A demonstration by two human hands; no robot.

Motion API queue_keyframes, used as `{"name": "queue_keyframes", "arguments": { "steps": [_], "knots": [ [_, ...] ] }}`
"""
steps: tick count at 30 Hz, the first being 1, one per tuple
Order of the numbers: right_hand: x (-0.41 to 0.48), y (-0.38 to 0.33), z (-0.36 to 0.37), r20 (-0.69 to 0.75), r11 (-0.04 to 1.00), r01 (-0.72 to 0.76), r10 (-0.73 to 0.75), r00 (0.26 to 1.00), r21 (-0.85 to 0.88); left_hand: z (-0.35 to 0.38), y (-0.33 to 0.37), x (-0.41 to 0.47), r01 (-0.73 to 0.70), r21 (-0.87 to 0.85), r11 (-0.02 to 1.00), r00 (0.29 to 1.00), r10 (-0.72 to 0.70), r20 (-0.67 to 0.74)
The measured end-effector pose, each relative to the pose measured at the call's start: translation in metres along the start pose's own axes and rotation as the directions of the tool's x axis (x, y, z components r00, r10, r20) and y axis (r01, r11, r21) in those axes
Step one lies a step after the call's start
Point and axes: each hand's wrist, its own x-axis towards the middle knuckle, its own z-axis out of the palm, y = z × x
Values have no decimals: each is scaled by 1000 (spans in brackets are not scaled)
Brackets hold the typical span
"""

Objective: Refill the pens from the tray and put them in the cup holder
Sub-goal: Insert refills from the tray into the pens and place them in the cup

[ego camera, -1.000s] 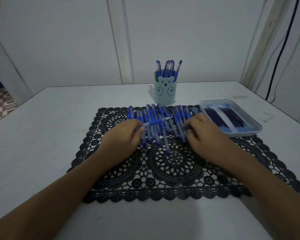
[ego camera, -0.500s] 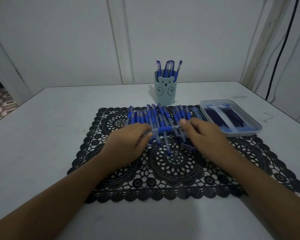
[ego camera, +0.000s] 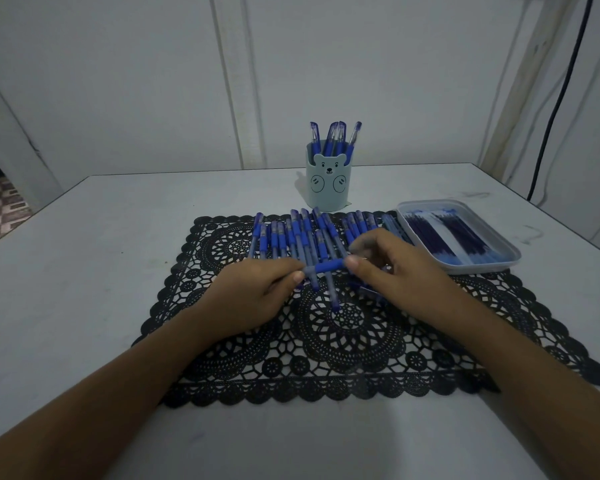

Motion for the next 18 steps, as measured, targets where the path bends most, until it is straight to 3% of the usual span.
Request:
{"name": "queue_keyframes", "arguments": {
  "steps": [4,9,12,18],
  "knots": [
    [1,1,0,16,996,2,-1,1000,-93,0,0,-1,-33,69,997,999,36,-41],
    [1,3,-1,10,1000,-1,1,1000,10,0,2,-1,-45,83,996,996,51,-73],
    [1,2,-2,15,997,-7,8,1000,-73,1,2,-1,-44,88,995,997,50,-67],
    [1,1,0,-6,999,-32,32,999,-42,0,2,-1,-43,84,996,994,51,-93]
  ]
}}
